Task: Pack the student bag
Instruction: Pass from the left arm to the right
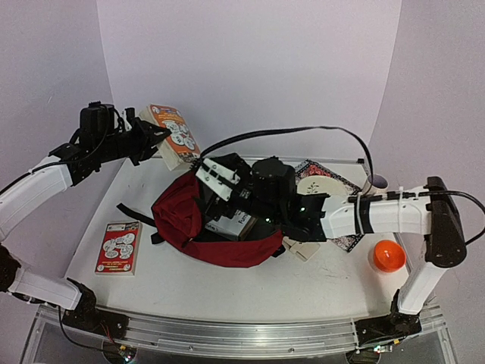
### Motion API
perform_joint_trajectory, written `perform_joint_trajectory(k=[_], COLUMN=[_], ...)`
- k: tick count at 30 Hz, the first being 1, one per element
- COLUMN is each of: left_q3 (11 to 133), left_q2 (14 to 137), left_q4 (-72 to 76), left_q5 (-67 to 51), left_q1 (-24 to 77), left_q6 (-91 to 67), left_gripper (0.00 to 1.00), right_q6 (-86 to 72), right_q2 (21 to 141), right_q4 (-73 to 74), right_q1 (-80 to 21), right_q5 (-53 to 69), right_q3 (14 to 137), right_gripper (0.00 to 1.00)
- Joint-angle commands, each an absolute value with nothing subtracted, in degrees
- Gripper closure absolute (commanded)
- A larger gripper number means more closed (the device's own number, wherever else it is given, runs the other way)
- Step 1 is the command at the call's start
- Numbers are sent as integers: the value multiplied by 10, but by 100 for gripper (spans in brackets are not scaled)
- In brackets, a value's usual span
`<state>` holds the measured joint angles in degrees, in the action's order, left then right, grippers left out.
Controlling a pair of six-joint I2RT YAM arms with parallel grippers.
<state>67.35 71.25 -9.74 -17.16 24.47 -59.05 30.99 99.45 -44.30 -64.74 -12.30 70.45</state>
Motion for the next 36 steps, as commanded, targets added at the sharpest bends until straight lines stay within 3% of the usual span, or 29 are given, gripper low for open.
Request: perform_joint_trajectory(k=[1,10,19,22,27,31,34,36], left_q3=[691,677,656,652,645,639,633,630], left_q2=[674,673,682,686,689,686,680,677], left_q4=[-2,17,30,35,41,43,44,44], left_q5=[-159,-156,-153,-152,-149,-147,-139,-135], left_q1=[254,269,289,300,315,317,317,317], left_q6=[-617,-640,-661,-666,-678,-680,-676,-669], left_gripper=[100,100,100,100,100,100,88,78], right_q6=[485,611,654,661,689,688,667,652], right_q2=[1040,1123,1153,1161,1181,1181,1168,1158], right_q4=[-558,-683,-721,-732,-790,-815,-817,-817], right_q1=[-668,-677,-677,-677,-677,-677,-677,-677], right_q5=[-206,-280,-312,-325,-351,-366,-374,-381], right_q3=[750,801,823,826,822,812,800,790], right_gripper=[4,7,18,30,68,87,100,100])
